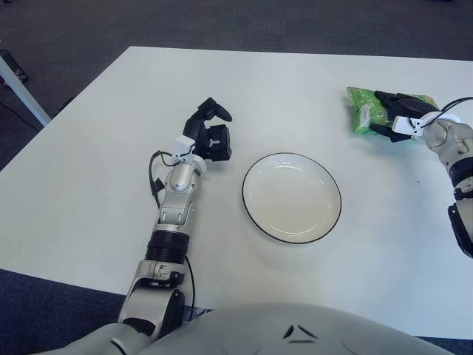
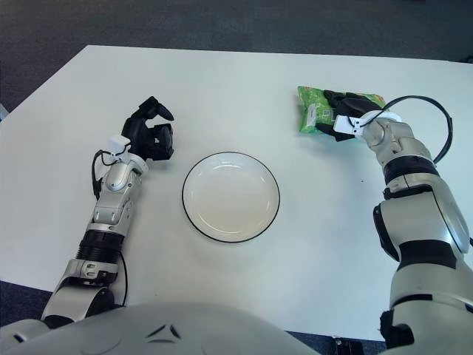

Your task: Put the snack into the plate.

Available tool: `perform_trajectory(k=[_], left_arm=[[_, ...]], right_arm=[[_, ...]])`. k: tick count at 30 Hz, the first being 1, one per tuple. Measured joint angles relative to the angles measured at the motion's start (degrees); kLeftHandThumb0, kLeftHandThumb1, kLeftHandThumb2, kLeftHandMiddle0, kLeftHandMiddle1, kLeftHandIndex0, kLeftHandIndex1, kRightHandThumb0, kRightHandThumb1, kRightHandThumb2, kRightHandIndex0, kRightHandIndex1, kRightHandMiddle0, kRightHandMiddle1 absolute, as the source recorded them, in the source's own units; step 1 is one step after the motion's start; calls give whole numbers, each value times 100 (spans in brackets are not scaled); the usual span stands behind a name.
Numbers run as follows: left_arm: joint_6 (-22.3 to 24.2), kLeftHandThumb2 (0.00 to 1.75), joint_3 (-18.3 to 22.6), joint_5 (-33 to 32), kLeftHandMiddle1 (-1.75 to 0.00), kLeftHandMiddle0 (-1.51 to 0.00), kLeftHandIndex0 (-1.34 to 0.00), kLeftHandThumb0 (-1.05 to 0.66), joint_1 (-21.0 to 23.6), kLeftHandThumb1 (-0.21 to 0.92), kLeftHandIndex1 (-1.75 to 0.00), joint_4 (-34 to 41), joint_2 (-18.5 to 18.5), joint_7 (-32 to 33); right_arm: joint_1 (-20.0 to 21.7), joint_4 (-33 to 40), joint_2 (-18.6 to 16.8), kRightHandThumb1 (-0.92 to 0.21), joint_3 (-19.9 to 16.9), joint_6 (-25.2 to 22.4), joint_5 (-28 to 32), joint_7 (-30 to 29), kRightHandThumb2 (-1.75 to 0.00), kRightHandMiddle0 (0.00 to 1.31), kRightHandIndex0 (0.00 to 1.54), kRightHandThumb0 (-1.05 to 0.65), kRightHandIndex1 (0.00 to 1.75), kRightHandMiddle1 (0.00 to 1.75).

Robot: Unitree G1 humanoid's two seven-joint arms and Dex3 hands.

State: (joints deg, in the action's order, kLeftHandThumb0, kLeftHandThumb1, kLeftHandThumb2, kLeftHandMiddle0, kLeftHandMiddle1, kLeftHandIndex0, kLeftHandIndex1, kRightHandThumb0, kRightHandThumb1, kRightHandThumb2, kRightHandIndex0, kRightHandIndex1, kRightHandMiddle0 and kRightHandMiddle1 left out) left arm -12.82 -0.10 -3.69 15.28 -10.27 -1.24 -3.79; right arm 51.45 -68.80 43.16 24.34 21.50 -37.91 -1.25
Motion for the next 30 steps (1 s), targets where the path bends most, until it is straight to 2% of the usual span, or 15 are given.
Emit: perform_trajectory(k=[3, 4, 5, 6, 7, 9, 10, 11, 14, 17, 21, 30], left_arm=[[-25, 130, -3, 23, -175, -132, -60, -47, 3, 33, -175, -28, 1, 0], [-29, 130, -4, 27, -175, -132, -60, -47, 3, 33, -175, -37, 1, 0], [-36, 130, -5, 40, -175, -132, -60, -47, 3, 33, -175, -48, 3, 0], [-46, 130, -7, 54, -175, -132, -60, -47, 3, 33, -175, -51, 5, 0], [-59, 130, -9, 74, -175, -132, -60, -47, 3, 33, -175, -52, 8, 0], [-81, 129, -15, 100, -175, -132, -59, -47, 3, 34, -175, -55, 18, 0], [-87, 129, -17, 115, -175, -132, -59, -47, 3, 34, -175, -57, 23, 0], [-92, 128, -20, 144, -175, -131, -59, -47, 3, 35, -175, -61, 27, 0], [-114, 126, -24, 198, -175, -130, -58, -46, 4, 36, -175, -74, 38, 0], [-143, 126, -24, 200, -175, -130, -57, -46, 8, 37, -175, -84, 41, 0], [-211, 125, -22, 196, -175, -130, -57, -46, 14, 37, -175, -100, 41, -6], [-330, 128, -9, 190, -175, -130, -59, -47, 30, 35, -175, -160, 46, -59]], right_arm=[[-84, -30, -15, -43, 43, -62, -86, -470, -99, 0, 0, -50, 101, 114], [-105, -39, -18, -38, 56, -80, -108, -617, -107, 1, 0, -41, 114, 125], [-128, -48, -29, -30, 61, -114, -128, -816, -122, 7, 1, -23, 136, 143], [-147, -63, -44, -25, 61, -154, -136, -1021, -132, 11, 2, -11, 150, 154], [-164, -76, -67, -23, 53, -207, -139, -1217, -135, 12, 3, -7, 155, 158], [-201, -91, -120, -39, 28, -318, -137, -1581, -120, 24, 28, 21, 167, 168], [-215, -101, -146, -39, 16, -364, -135, -1735, -120, 29, 33, 26, 168, 169], [-227, -108, -171, -36, -6, -413, -127, -1880, -124, 44, 43, 34, 171, 171], [-243, -119, -251, -29, -121, -540, -65, -2317, -134, 68, 58, 44, 173, 174], [-243, -120, -306, -25, -255, -603, 61, -2596, -140, 83, 65, 49, 174, 174], [-242, -119, -340, -21, -358, -661, 124, -2759, -144, 90, 68, 51, 175, 175], [-269, 159, -365, -20, -541, -755, 210, -2756, -146, 94, 70, 52, 175, 175]])
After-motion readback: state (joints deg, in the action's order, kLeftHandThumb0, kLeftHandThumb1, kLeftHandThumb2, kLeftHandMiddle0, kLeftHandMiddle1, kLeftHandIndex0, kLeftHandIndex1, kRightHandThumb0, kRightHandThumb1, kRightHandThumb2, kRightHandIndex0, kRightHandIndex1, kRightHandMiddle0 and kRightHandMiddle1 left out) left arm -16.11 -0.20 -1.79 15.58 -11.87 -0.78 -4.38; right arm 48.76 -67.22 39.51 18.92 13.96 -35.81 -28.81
